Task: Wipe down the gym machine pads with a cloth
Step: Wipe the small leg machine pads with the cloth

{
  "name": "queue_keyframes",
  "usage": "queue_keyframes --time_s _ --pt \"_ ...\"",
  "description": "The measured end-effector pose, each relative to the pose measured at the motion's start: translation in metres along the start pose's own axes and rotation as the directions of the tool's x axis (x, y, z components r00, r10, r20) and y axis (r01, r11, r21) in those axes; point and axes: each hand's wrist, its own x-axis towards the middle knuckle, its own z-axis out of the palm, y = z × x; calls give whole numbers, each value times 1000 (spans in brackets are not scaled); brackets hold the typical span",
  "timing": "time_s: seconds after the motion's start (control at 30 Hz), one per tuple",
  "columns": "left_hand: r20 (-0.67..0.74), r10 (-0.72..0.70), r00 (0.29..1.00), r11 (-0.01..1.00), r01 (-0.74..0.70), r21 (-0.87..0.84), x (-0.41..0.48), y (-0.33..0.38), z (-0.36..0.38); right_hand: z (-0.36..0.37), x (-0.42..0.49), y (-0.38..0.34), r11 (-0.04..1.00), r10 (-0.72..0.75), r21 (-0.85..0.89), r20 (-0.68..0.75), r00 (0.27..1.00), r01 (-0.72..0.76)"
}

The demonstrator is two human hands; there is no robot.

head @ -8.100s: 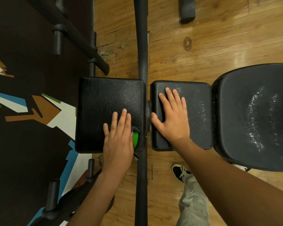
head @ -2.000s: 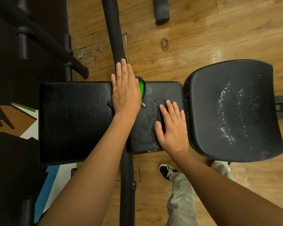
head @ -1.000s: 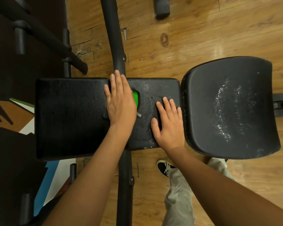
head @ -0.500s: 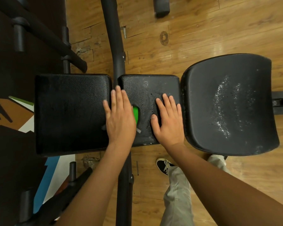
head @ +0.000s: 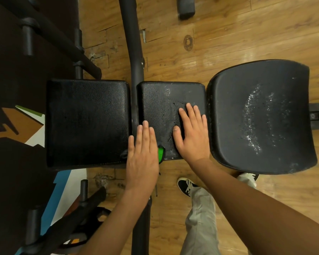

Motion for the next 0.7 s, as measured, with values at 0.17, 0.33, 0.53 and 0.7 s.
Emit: queue_keyframes --time_s 0.17,0.33,0.53,0.7 --pt "6 29 1000 999 -29 -21 32 -2 -11 -1 0 0 1000 6 1 16 1000 -6" --pt "-130 -51 990 989 33 -141 111 -12 -26 -2 0 -1 1000 10 2 19 1000 -10" --pt "-163 -60 985 977 24 -212 186 -11 -38 -2 0 -1 1000 9 -14 13 1000 -9" --pt "-176 -50 983 962 0 -274 154 -12 -32 -3 0 0 1000 10 -6 19 1000 -10"
